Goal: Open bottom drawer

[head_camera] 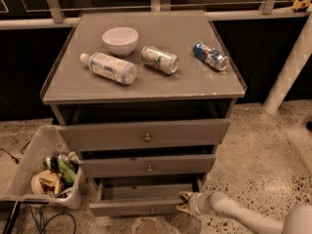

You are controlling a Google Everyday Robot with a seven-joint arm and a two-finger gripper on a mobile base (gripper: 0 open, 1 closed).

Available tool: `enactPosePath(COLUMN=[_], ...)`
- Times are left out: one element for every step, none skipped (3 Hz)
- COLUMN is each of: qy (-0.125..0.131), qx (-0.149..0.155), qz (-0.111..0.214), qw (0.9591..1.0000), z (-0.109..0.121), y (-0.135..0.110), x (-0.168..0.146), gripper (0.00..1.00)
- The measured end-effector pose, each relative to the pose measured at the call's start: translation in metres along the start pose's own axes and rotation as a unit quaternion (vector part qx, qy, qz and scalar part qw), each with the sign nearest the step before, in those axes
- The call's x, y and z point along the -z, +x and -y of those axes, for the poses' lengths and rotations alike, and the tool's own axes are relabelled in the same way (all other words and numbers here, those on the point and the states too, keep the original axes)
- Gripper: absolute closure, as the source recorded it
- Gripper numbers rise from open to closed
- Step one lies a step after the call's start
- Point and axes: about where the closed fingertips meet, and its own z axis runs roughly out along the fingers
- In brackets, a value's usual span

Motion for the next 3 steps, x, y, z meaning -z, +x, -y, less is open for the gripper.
enactPosePath(qy=[-0.007, -0.007, 0.004], qx=[0.001, 0.001, 0.012], qz=[0.007, 0.008, 0.014], qw=[0.9999, 0.9999, 0.9998], z=[-0.017, -0.017, -0.04], y=[0.001, -0.001, 0.002], x=[0.005, 0.006, 0.008], gripper=[1.0, 1.0, 1.0])
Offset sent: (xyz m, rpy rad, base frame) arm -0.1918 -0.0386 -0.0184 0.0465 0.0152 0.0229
